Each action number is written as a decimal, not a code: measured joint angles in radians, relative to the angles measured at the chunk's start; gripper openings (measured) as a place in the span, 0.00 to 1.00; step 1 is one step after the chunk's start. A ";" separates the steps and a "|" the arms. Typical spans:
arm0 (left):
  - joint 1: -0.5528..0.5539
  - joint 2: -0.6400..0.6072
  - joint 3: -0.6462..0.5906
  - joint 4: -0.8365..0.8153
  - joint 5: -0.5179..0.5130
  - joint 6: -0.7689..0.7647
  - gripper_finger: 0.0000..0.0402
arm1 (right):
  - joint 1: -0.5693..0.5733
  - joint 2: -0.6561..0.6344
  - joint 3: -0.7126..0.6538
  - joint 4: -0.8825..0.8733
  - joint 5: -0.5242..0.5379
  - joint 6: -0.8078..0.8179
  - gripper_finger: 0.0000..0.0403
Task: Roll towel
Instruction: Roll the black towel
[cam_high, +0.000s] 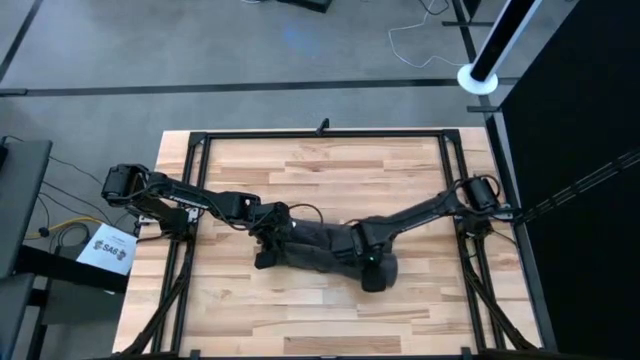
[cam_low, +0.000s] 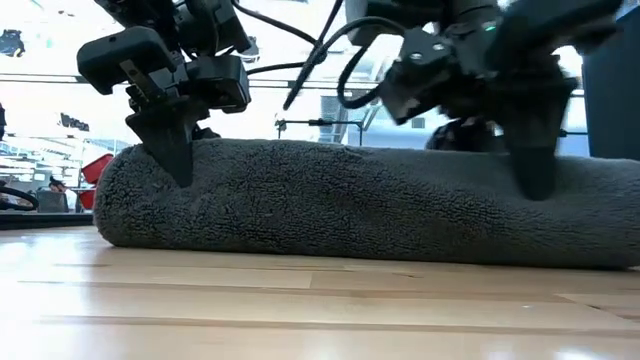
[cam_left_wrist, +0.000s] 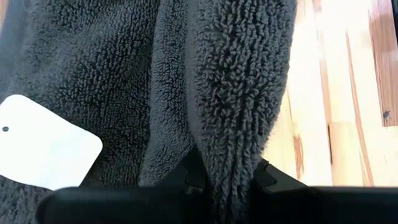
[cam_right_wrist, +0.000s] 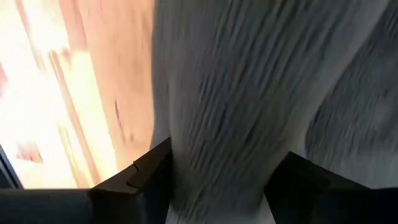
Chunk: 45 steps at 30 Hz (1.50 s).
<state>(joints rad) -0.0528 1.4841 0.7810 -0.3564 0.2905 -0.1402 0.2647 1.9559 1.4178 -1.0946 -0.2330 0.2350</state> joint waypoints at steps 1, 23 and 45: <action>0.000 0.000 0.000 0.000 0.000 0.000 0.06 | 0.011 -0.001 0.000 -0.020 0.004 0.007 0.49; 0.004 -0.070 -0.001 -0.064 -0.105 0.024 0.06 | 0.157 -0.082 -0.096 0.108 0.258 0.325 0.08; 0.099 -0.124 -0.102 -0.099 0.097 0.161 0.06 | -0.047 -0.299 -0.521 0.807 -0.345 0.109 0.08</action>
<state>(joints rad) 0.0465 1.3605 0.6790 -0.4558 0.3879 0.0206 0.2177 1.6569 0.8967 -0.2880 -0.5779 0.3435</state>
